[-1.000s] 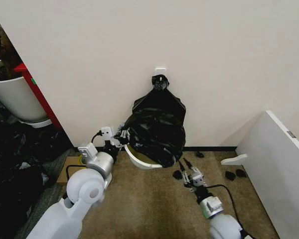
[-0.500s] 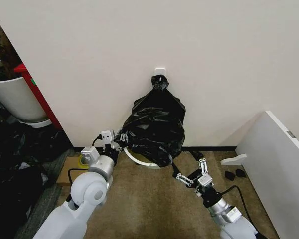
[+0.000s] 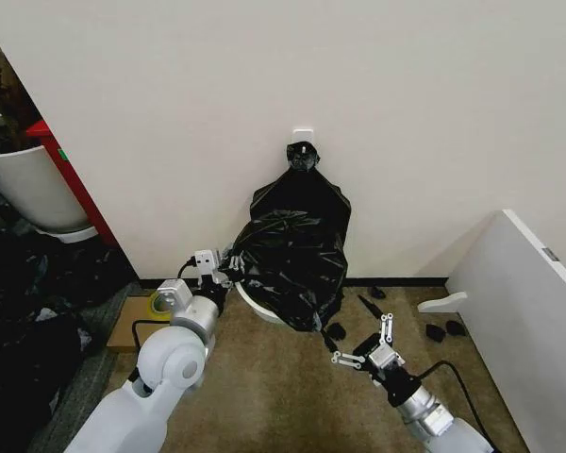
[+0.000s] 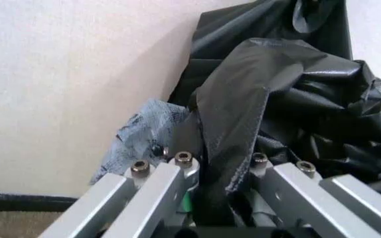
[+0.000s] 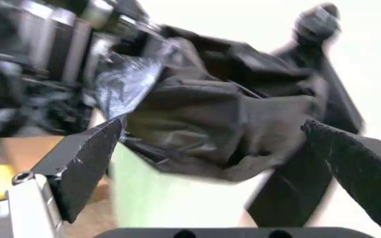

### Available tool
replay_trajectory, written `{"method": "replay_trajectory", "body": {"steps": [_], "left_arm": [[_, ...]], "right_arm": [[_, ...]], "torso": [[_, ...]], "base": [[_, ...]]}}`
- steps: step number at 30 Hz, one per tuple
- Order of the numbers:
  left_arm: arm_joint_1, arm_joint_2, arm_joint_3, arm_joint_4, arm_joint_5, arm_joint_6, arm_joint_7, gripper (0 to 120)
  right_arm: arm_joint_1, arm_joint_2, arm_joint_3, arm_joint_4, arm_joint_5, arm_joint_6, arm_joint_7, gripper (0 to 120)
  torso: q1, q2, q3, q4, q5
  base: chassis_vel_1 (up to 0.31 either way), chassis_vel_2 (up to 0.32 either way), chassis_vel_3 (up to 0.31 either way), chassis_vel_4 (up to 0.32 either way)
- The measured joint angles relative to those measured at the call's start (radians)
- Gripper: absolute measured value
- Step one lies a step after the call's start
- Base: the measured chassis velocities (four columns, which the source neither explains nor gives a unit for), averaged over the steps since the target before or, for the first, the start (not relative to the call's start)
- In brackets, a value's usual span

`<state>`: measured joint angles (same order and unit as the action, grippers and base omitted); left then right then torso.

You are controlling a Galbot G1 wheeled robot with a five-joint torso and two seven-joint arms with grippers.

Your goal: Place the garbage bag over the trash bin.

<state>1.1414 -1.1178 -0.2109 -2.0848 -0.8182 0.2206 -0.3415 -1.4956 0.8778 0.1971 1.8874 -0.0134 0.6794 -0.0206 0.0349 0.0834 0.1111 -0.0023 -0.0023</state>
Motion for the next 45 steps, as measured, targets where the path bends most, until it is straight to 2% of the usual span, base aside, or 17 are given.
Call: {"method": "replay_trajectory", "body": {"steps": [2,3,7,10,13,15,16,18,19,21,26,30,35,39,40,44,45], "left_arm": [[0.001,0.0,-0.001,0.0,0.0,0.0,0.0,4],[0.005,0.001,-0.003,-0.001,0.0,0.0,-0.002,4],[0.016,0.005,-0.008,-0.006,0.006,-0.004,-0.004,4],[0.02,0.004,-0.008,-0.008,0.011,-0.007,-0.006,4],[0.022,0.004,-0.007,-0.009,0.012,-0.007,-0.007,4],[0.023,0.004,-0.003,-0.013,0.014,-0.007,-0.009,4],[0.023,0.004,-0.003,-0.013,0.014,-0.007,-0.009,4],[0.023,0.004,-0.001,-0.015,0.014,-0.007,-0.01,4],[0.023,0.007,0.0,-0.015,0.015,-0.007,-0.012,4],[0.023,0.008,0.001,-0.015,0.015,-0.007,-0.012,4],[0.015,0.008,0.006,-0.008,0.015,-0.007,-0.013,4],[0.004,0.002,0.016,0.002,0.016,-0.007,-0.013,4],[-0.003,-0.007,0.022,0.012,0.019,-0.007,-0.013,4],[-0.008,-0.014,0.026,0.024,0.022,-0.007,-0.012,4],[-0.008,-0.014,0.026,0.024,0.022,-0.007,-0.012,4],[-0.015,-0.016,0.027,0.033,0.022,-0.007,-0.011,4],[-0.015,-0.016,0.027,0.033,0.022,-0.007,-0.011,4]], "right_arm": [[-0.003,-0.002,0.012,-0.005,0.007,0.035,-0.049,100],[-0.015,-0.007,0.029,0.002,0.039,0.075,-0.131,100],[-0.056,-0.02,0.018,0.086,0.085,0.013,-0.079,97],[-0.079,-0.026,-0.012,0.17,0.138,-0.122,0.023,87],[-0.09,-0.03,-0.028,0.215,0.201,-0.197,0.049,81],[-0.114,-0.037,-0.069,0.324,0.314,-0.385,0.121,70],[-0.114,-0.037,-0.069,0.324,0.314,-0.385,0.121,70],[-0.113,-0.035,-0.097,0.395,0.344,-0.508,0.191,63],[-0.095,-0.023,-0.128,0.465,0.384,-0.661,0.274,55],[-0.085,-0.014,-0.137,0.484,0.397,-0.725,0.305,52],[-0.075,0.0,-0.142,0.484,0.379,-0.757,0.307,34],[-0.07,0.006,-0.15,0.48,0.365,-0.792,0.306,26],[-0.062,0.009,-0.159,0.471,0.342,-0.816,0.31,34],[-0.052,0.01,-0.163,0.454,0.316,-0.821,0.317,53],[-0.052,0.01,-0.163,0.454,0.316,-0.821,0.317,53],[-0.042,0.008,-0.164,0.444,0.309,-0.821,0.319,72],[-0.042,0.008,-0.164,0.444,0.309,-0.821,0.319,72]], "torso": [[0.0,0.0,0.0,-0.0001,0.0],[0.0,0.0,0.0,0.0,-0.0002],[0.0,0.0,0.0,0.0,-0.0004],[0.0,0.0,0.0,0.0,-0.0003],[0.0,0.0,0.0,0.0,-0.0002],[0.0,0.0,0.0,-0.0001,-0.0004],[0.0,0.0,0.0,-0.0001,-0.0004],[0.0,0.0,0.0,-0.0001,-0.0004],[0.0,0.0,0.0,0.0,-0.0003],[0.0,0.0,0.0,0.0001,-0.0003],[0.0,0.0,0.0,0.0,-0.0001],[0.0,0.0,0.0,-0.0001,-0.0002],[0.0,0.0,0.0,0.0,-0.0002],[0.0,0.0,0.0,0.0,-0.0002],[0.0,0.0,0.0,0.0,-0.0002],[0.0,0.0,0.0,0.0,-0.0002],[0.0,0.0,0.0,0.0,-0.0002]], "base": [[0.0,0.0,0.0,0.0],[0.0,0.0,0.0,0.0],[0.0,0.0,0.0,0.0],[0.0,0.0,0.0,0.0],[0.0,0.0,0.0,0.0],[0.0,0.0,0.0,0.0],[0.0,0.0,0.0,0.0],[0.0,0.0,0.0,0.0],[0.0,0.0,0.0,0.0],[0.0,0.0,0.0,0.0],[0.0,0.0,0.0,0.0],[0.0,0.0,0.0,0.0],[0.0,0.0,0.0,0.0],[0.0,0.0,0.0,0.0],[0.0,0.0,0.0,0.0],[0.0,0.0,0.0,0.0],[0.0,0.0,0.0,0.0]]}}
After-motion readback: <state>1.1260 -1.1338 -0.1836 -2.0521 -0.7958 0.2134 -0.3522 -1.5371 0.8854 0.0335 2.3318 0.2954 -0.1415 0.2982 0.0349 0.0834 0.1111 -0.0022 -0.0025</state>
